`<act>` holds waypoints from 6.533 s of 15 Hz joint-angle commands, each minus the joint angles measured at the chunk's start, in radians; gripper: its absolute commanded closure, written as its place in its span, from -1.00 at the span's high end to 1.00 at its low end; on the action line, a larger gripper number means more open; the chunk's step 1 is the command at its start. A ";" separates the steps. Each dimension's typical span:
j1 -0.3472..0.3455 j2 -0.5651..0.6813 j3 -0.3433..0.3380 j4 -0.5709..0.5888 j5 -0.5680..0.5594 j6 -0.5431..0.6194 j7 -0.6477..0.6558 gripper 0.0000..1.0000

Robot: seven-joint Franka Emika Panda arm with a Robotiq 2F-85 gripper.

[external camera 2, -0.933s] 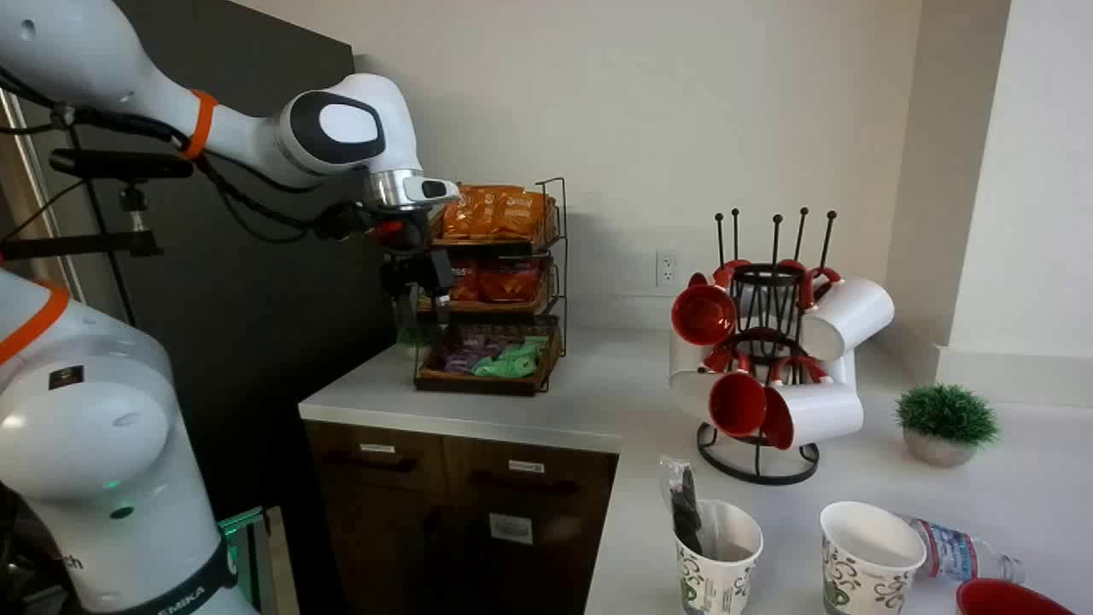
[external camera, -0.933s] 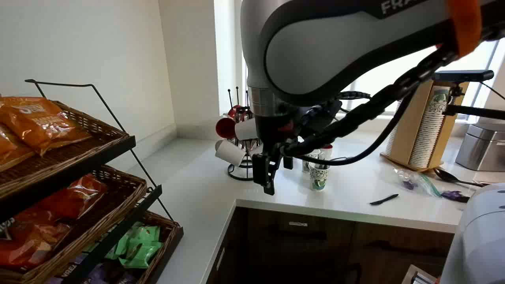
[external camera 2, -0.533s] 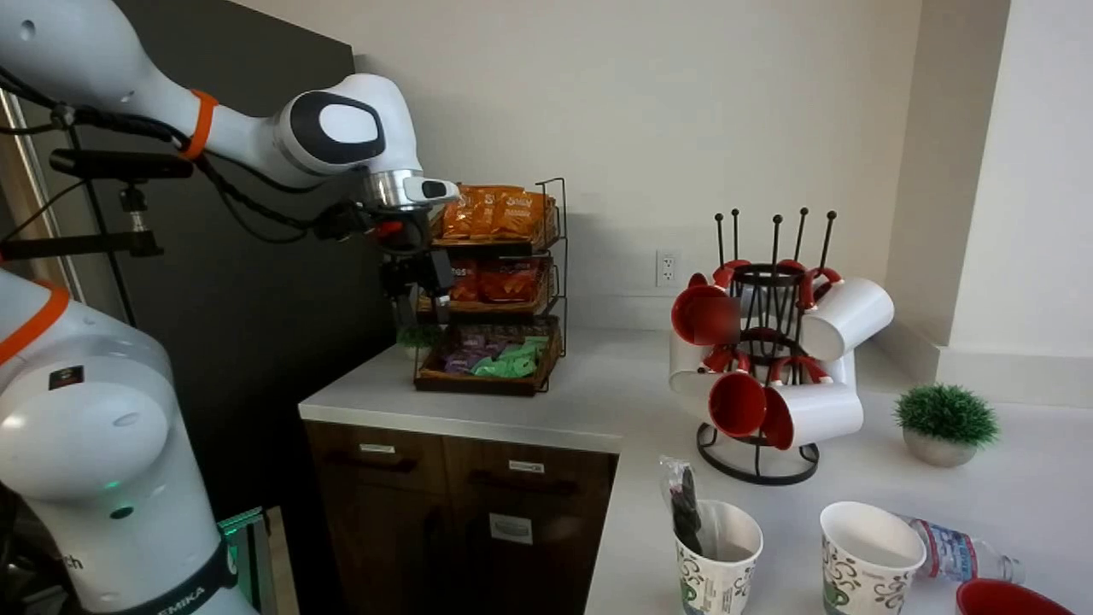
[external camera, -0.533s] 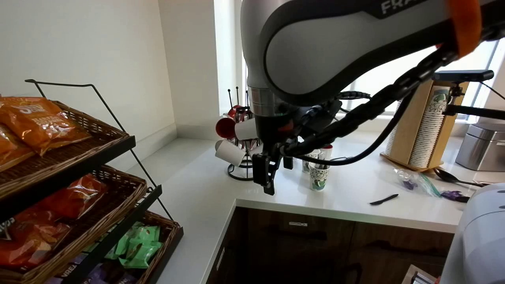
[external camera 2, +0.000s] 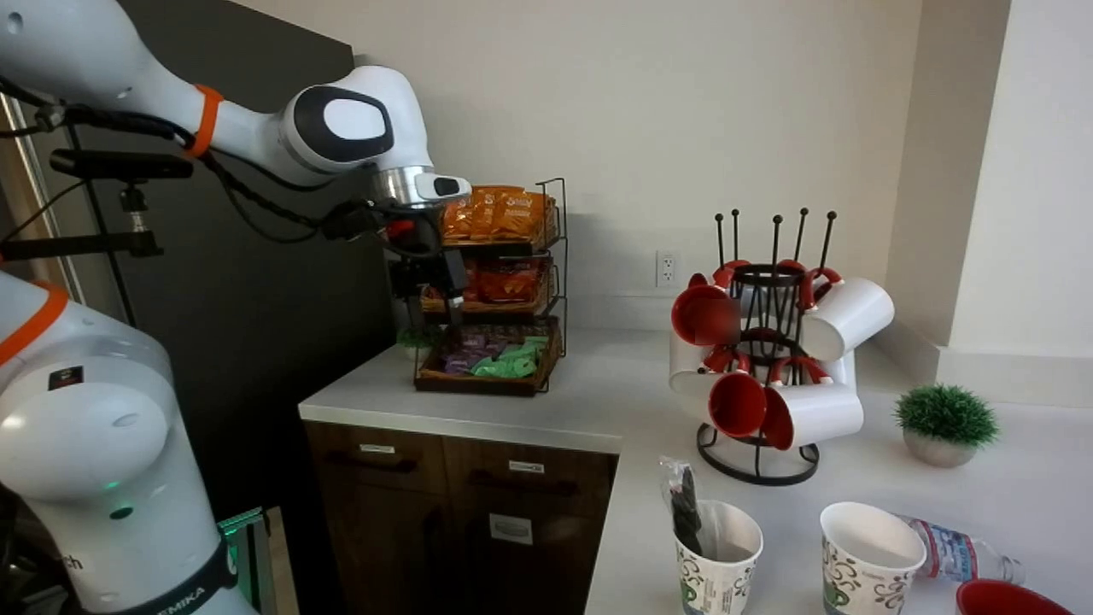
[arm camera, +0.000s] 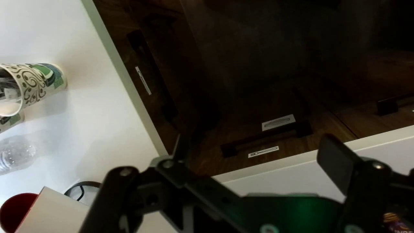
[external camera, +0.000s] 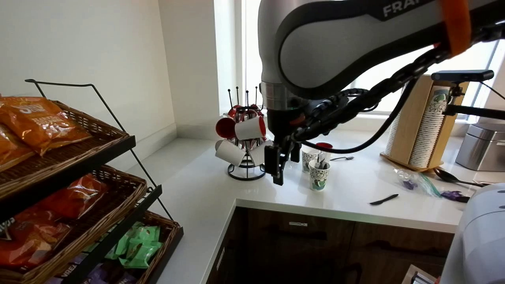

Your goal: Remove the white sachet from the mug

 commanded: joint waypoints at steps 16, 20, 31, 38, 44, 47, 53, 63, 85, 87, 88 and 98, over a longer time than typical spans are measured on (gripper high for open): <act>-0.229 -0.055 -0.387 -0.162 -0.311 0.403 -0.532 1.00; -0.244 -0.006 -0.442 -0.128 -0.313 0.448 -0.562 1.00; -0.289 0.177 -0.606 -0.118 -0.261 0.697 -0.739 1.00; -0.274 0.318 -0.653 -0.113 -0.173 0.913 -0.838 1.00; -0.327 0.302 -0.586 -0.120 -0.162 0.885 -0.809 1.00; -0.330 0.301 -0.585 -0.120 -0.162 0.885 -0.808 1.00; -0.271 0.359 -0.626 -0.114 -0.088 1.034 -0.839 1.00; -0.040 0.402 -0.860 -0.106 -0.041 1.115 -0.853 1.00; 0.402 0.384 -1.370 -0.119 -0.074 1.304 -0.920 -0.08; 0.441 0.369 -1.415 -0.120 -0.079 1.324 -0.928 -0.32; 0.459 0.361 -1.435 -0.121 -0.082 1.335 -0.931 -0.32; 0.622 0.288 -1.624 -0.109 -0.127 1.401 -0.958 -0.87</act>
